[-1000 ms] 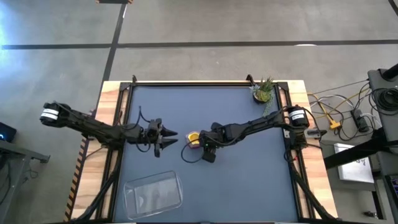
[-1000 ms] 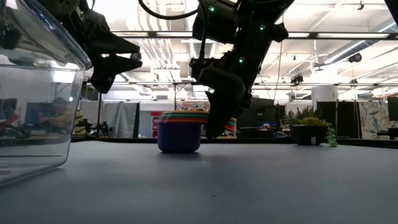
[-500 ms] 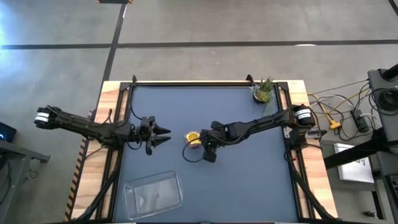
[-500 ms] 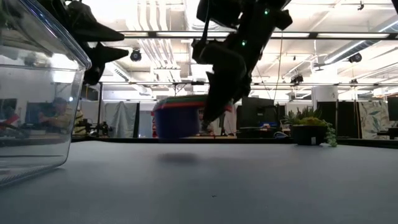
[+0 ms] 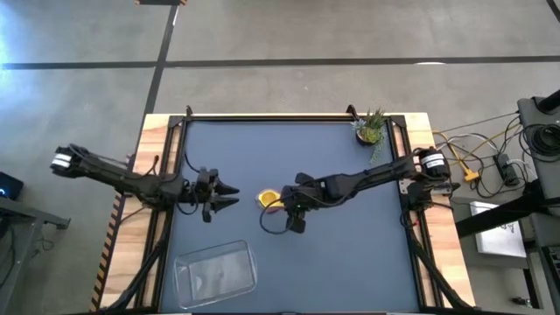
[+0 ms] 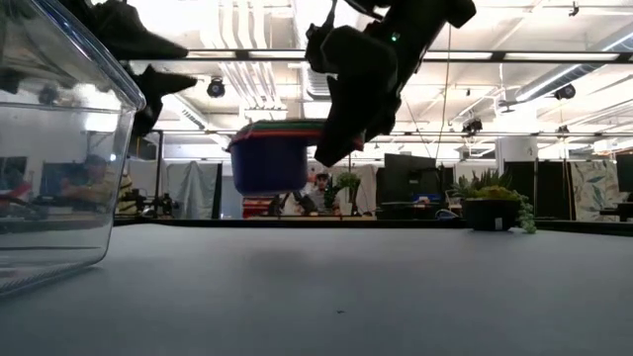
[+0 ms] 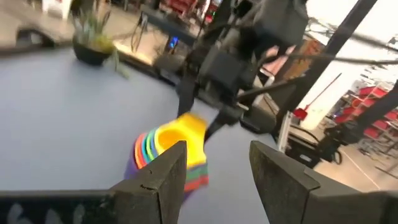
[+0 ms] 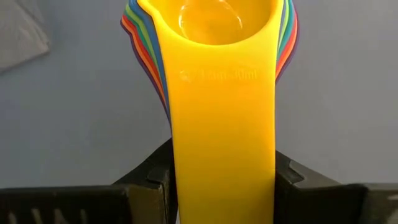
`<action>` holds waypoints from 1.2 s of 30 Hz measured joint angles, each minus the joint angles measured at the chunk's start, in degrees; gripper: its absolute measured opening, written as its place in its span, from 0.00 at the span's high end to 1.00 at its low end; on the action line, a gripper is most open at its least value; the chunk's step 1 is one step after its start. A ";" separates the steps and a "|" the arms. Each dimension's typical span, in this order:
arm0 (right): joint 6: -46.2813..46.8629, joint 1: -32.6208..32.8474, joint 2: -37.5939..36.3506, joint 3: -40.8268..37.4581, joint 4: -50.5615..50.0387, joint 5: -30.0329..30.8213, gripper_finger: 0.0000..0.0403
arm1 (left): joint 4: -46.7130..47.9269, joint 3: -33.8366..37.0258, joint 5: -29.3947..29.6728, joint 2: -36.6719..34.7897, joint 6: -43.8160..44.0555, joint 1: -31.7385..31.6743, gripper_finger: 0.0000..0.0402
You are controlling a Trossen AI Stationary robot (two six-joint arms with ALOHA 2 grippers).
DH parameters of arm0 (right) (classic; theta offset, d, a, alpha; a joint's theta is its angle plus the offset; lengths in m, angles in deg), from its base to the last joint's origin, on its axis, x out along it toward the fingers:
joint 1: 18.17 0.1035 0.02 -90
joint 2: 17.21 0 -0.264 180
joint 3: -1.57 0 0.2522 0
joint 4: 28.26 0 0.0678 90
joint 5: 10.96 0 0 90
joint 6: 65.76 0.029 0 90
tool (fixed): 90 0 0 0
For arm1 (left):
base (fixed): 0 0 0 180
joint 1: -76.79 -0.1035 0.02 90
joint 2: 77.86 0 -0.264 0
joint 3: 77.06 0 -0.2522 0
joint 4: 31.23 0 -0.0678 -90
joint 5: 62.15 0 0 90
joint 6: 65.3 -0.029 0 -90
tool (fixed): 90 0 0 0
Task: Nest measuring cups in basket
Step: Put the nested measuring cups into the transparent bin
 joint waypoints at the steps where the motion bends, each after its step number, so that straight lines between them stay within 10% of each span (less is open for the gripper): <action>1: -0.06 0.07 -0.11 0.00 0.09 -0.07 0.68 | 0.01 0.25 1.12 0.60 1.39 1.30 0.60; 11: -1.24 1.91 -0.15 -0.04 0.95 -0.71 0.68 | -2.79 2.13 26.61 4.03 3.71 16.64 0.60; 36: -7.16 7.51 -0.19 9.92 5.75 -4.99 0.68 | -0.56 0.79 33.63 -0.03 -2.09 16.50 0.60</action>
